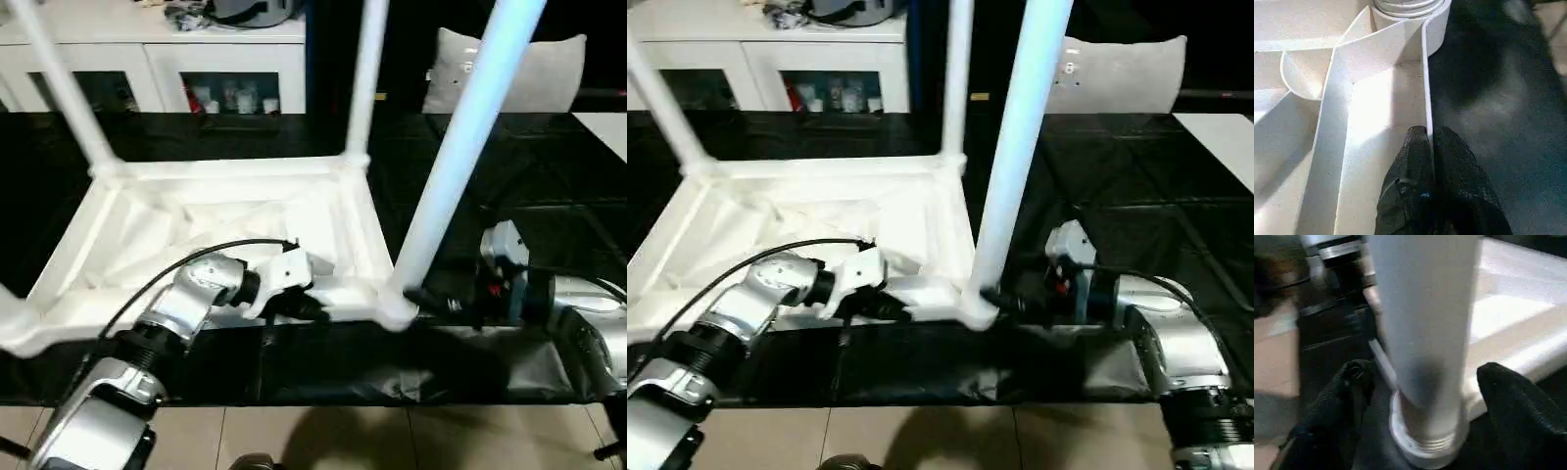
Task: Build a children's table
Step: Rotate leg to tighten
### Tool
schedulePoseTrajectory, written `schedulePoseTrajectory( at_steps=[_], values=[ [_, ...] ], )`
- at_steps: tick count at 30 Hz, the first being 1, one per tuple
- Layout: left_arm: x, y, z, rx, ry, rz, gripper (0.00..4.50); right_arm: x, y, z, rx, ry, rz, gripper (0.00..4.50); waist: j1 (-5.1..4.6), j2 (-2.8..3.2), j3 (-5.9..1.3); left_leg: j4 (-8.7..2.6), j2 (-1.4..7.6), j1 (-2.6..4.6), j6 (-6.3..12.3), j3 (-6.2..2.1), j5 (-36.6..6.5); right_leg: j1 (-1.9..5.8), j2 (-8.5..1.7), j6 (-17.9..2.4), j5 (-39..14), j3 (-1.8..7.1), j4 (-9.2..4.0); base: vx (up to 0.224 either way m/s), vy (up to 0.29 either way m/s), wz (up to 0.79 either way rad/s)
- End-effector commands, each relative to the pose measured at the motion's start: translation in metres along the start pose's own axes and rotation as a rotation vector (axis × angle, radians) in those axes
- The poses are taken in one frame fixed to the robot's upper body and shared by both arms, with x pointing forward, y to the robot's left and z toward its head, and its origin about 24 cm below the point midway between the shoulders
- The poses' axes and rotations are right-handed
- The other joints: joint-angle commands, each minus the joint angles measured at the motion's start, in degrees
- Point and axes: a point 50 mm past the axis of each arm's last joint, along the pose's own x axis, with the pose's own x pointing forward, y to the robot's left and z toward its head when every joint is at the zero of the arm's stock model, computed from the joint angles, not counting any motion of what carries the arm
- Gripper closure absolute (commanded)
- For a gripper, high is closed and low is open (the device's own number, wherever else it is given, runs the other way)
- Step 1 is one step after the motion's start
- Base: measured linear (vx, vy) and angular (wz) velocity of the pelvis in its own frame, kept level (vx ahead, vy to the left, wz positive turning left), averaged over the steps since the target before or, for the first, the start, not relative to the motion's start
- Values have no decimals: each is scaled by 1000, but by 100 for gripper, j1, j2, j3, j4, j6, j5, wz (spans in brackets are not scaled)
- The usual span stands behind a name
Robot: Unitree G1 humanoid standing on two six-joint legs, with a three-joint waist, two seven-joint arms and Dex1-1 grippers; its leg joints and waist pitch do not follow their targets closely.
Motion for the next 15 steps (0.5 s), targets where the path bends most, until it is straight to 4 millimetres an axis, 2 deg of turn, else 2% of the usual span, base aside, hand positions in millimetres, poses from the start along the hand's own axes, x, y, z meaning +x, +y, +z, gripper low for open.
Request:
schedulePoseTrajectory(
  at_steps=[1, 2, 4, 6, 8, 10, 13, 15],
  values=[
    [2, -4, 7, 79, 20, -92, 450, 3, 6, 3, -6, 10, 102, 101, 7, -94, -373, -365, 604, 53, 577, -257, -701, 259, -782, -63, -1989, 474, -503, 0, 0, 0],
    [1, -5, 7, 87, 19, -121, 450, 5, 7, 2, -7, 22, 133, 124, 17, -113, -371, -361, 583, 56, 559, -239, -723, 260, -792, -55, -2049, 478, -510, 0, 0, 0],
    [0, -6, 9, 88, 9, -143, 450, 7, 7, 1, -8, 31, 157, 138, 34, -101, -365, -366, 579, 54, 526, -236, -717, 255, -790, -64, -2134, 476, -520, 0, 0, 0],
    [-2, -6, 12, 91, -4, -156, 450, 10, 7, 1, -7, 41, 180, 147, 79, -93, -365, -369, 600, 88, 472, -238, -748, 236, -791, -85, -2213, 479, -533, 0, 0, 0],
    [-2, -6, 13, 92, -7, -160, 450, 12, 9, 0, -2, 54, 202, 176, 96, -94, -371, -375, 623, 81, 449, -251, -733, 243, -804, -126, -2114, 489, -511, 0, 0, 0],
    [-2, -6, 14, 92, -9, -165, 450, 12, 10, -1, 7, 54, 214, 182, 95, -109, -377, -377, 632, 74, 445, -259, -720, 250, -811, -153, -2018, 495, -488, 0, 0, 0],
    [-2, -7, 13, 89, -14, -171, 450, 13, 12, -2, 22, 58, 234, 219, 98, -120, -373, -371, 605, 61, 451, -246, -688, 259, -816, -147, -2031, 497, -489, 0, 0, 0],
    [-2, -7, 13, 82, -15, -170, 450, 14, 14, -2, 36, 56, 253, 226, 105, -123, -373, -368, 595, 60, 465, -240, -647, 261, -810, -91, -2102, 492, -502, 0, 0, 0]
  ],
)
